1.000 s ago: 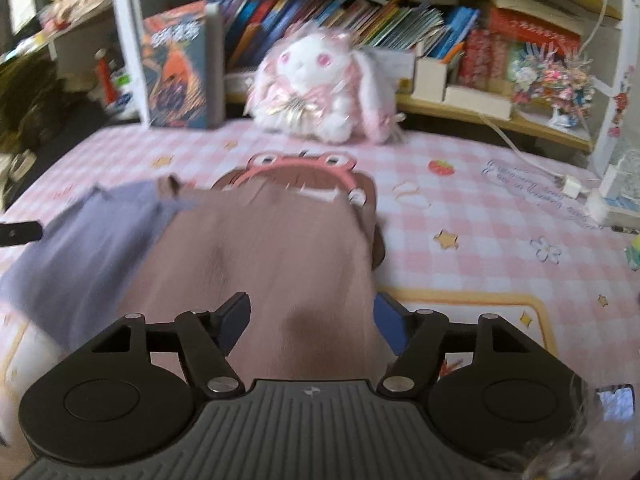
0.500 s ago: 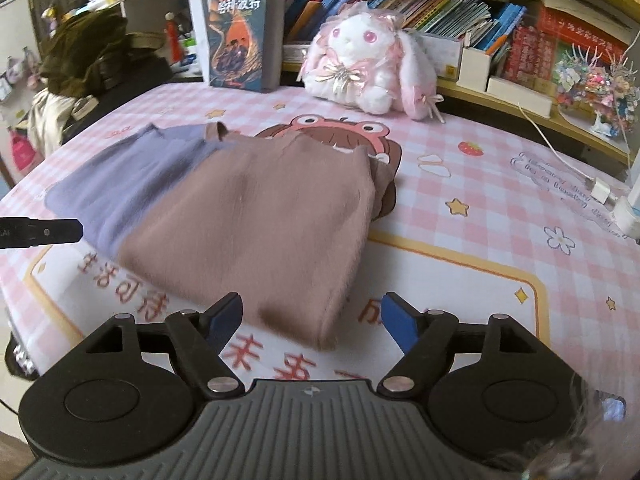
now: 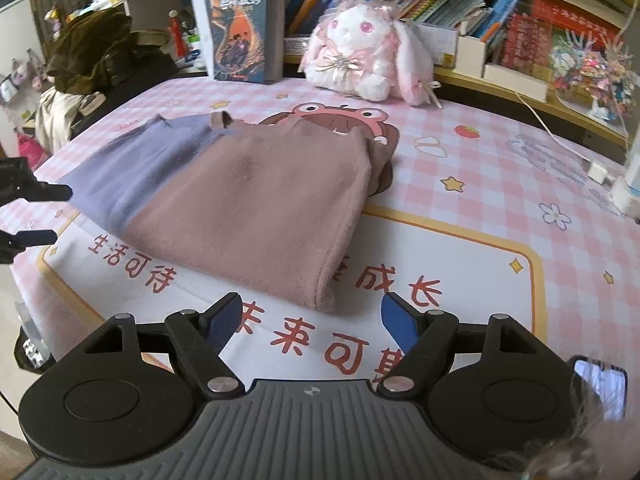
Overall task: Fold clothes
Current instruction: 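Grasp the lavender side edge with the left gripper and lift it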
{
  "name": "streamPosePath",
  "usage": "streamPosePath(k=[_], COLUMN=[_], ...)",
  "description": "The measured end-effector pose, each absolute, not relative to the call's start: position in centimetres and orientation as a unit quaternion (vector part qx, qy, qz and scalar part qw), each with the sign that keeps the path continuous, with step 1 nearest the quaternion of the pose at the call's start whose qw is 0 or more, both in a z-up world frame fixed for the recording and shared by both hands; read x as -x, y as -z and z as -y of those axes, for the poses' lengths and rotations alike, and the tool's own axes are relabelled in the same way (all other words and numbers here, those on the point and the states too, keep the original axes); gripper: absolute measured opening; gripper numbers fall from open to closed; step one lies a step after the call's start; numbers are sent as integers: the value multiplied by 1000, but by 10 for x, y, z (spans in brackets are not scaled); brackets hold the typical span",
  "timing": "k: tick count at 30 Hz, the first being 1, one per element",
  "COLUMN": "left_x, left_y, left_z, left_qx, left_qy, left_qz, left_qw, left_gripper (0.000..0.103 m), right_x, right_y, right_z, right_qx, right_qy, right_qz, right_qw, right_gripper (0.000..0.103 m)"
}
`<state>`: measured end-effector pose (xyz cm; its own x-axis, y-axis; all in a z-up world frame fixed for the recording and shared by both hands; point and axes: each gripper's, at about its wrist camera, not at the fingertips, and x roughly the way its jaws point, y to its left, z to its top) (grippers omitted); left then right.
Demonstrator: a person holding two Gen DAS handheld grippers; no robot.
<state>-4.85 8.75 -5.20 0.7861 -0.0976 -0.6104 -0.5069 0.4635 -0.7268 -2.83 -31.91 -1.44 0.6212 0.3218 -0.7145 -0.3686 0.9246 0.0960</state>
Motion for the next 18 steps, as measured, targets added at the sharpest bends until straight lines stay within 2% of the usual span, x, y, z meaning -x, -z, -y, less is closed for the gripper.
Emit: streamPosePath(k=[2,4,6,8,10,12,13,18], left_x=[46,41,35,29,23,18,15,7], left_y=[60,66,71,76,83,88,84,29], left_z=[-101,-113,-121,-127,-133,-136,-134,-100], left_qx=[538,563,588,605,621,625,610,421], left_qy=[-142,-152,-155,-159,-162,-160,-157,-65], left_qz=[-286,-276,-266,-264,-264,-270,-273,-256], left_qw=[780,764,748,734,720,715,727,867], left_gripper=[65,55,52,42,22,13,8,8], right_x=[30,31,31,31,31,31,30,27], right_y=[13,12,10,9,7,5,4,4], right_z=[318,317,315,314,313,312,312,307], right_qx=[27,27,25,23,21,19,17,11], right_qy=[-184,-176,-165,-155,-144,-134,-129,-107], right_qz=[-391,-391,-390,-389,-388,-387,-387,-391], right_qw=[902,903,906,908,910,912,913,914], right_gripper=[75,75,75,75,75,74,74,73])
